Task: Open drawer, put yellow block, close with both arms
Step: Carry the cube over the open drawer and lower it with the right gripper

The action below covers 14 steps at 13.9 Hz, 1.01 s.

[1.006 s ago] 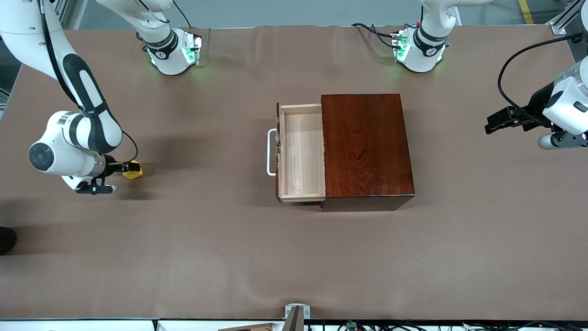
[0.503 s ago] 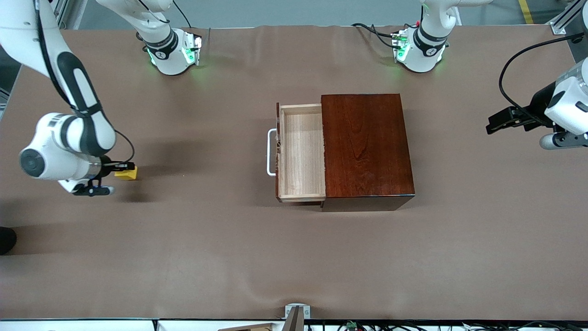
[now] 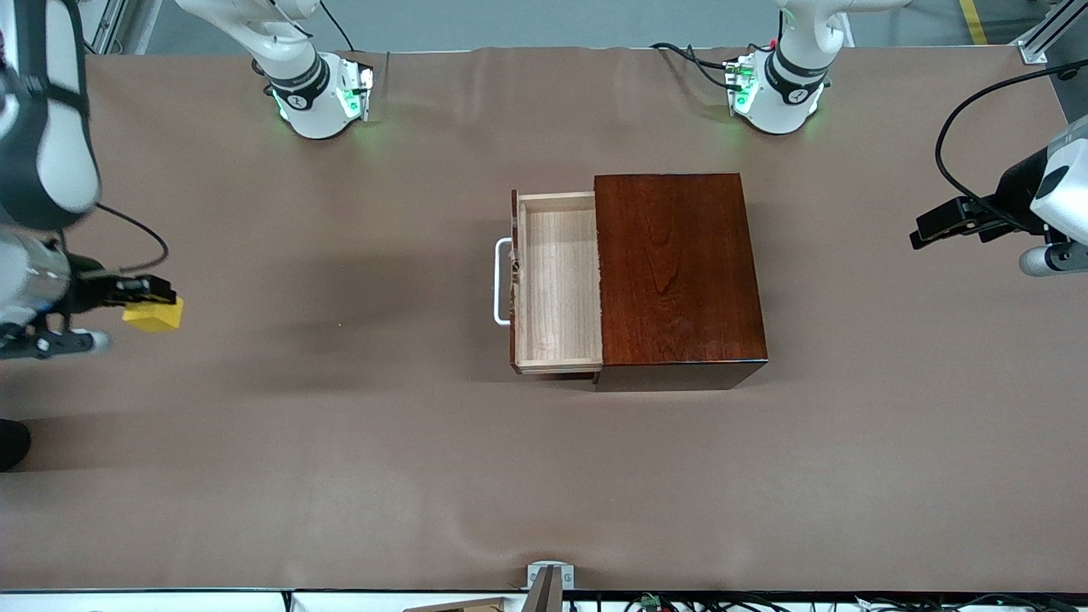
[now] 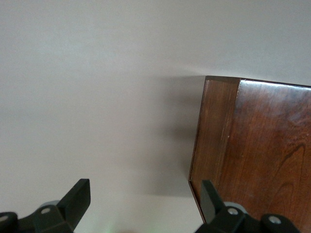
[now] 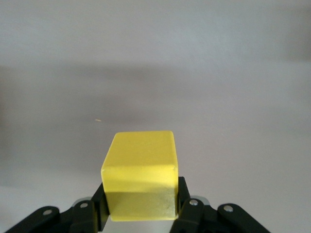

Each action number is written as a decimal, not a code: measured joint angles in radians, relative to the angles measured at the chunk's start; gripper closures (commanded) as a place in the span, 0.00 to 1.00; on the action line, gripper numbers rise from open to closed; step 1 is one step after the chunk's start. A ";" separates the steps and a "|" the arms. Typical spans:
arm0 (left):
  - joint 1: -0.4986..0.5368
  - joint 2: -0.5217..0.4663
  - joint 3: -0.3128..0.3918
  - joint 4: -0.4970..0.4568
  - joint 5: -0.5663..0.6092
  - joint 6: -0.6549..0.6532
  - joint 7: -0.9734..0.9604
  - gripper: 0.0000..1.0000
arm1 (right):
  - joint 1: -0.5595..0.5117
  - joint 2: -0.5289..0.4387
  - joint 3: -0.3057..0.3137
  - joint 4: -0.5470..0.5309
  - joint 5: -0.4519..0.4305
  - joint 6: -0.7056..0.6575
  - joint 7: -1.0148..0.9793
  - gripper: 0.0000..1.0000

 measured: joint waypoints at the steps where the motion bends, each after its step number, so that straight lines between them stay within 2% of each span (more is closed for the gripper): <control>1: 0.000 0.000 0.000 0.000 0.000 0.001 0.000 0.00 | 0.046 -0.004 0.002 0.035 0.033 -0.009 0.056 1.00; 4: 0.001 0.000 0.000 0.002 0.000 0.001 0.000 0.00 | 0.285 0.020 0.011 0.125 0.082 0.000 0.387 1.00; 6: 0.001 0.001 0.000 0.002 0.000 0.001 0.000 0.00 | 0.461 0.082 0.016 0.200 0.100 0.030 0.603 1.00; 8: 0.001 0.001 0.000 0.002 0.000 0.001 0.000 0.00 | 0.592 0.175 0.016 0.273 0.157 0.103 0.765 1.00; 11: 0.001 0.002 0.000 0.002 0.000 0.001 0.000 0.00 | 0.691 0.318 0.013 0.342 0.186 0.245 0.885 1.00; 14: 0.001 0.005 0.000 0.002 0.000 0.001 0.000 0.00 | 0.734 0.434 0.010 0.367 0.190 0.369 0.939 1.00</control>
